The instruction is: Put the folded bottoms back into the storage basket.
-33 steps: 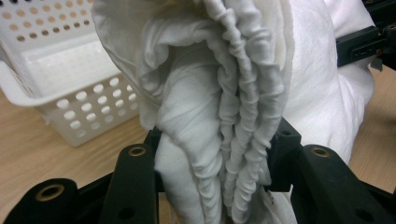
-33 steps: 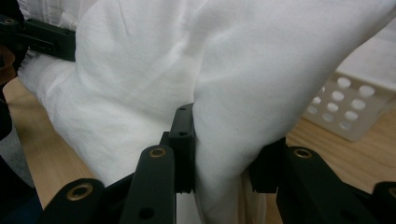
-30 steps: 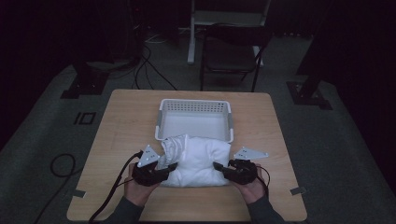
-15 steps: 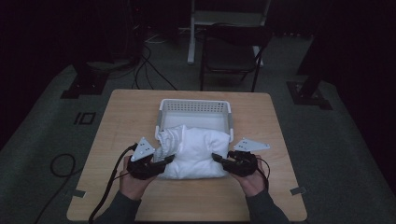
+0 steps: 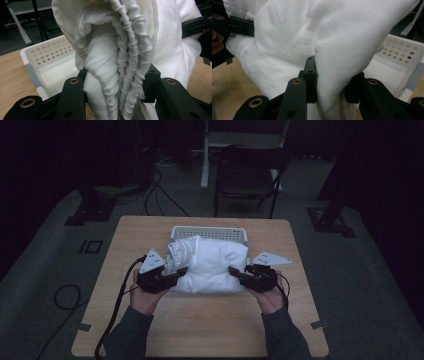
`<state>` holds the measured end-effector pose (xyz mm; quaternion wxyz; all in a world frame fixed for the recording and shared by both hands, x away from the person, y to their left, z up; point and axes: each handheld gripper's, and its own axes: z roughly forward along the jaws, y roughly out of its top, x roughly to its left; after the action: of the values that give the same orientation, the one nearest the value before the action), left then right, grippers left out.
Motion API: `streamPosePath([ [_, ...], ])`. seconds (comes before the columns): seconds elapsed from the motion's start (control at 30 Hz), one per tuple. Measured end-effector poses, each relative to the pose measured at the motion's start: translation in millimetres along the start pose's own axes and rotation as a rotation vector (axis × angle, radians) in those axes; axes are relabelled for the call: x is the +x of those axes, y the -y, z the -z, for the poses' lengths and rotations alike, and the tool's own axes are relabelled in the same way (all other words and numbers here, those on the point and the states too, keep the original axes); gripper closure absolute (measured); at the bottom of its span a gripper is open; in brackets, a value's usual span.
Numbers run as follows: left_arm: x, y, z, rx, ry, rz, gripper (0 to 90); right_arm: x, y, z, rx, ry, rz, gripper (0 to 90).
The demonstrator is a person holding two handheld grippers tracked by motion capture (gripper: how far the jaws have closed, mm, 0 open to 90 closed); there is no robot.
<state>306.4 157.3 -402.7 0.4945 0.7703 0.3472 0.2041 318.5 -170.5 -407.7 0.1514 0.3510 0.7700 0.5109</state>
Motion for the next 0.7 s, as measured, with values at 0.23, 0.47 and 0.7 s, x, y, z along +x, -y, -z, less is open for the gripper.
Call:
streamPosePath([
  [0.23,8.3,-6.1,-6.7,-0.005,-0.007,-0.002,57.6,-5.2,-10.1,-7.4,0.007,0.021,0.009,69.0],
  [0.47,15.3,-10.0,-15.0,-0.009,-0.011,-0.012,57.5,-9.4,-15.0,-11.8,0.008,0.041,0.013,69.0],
  [0.7,21.6,-10.7,-22.9,-0.022,-0.010,0.001,57.5,-12.8,-18.1,-15.0,0.004,0.065,0.015,69.0],
])
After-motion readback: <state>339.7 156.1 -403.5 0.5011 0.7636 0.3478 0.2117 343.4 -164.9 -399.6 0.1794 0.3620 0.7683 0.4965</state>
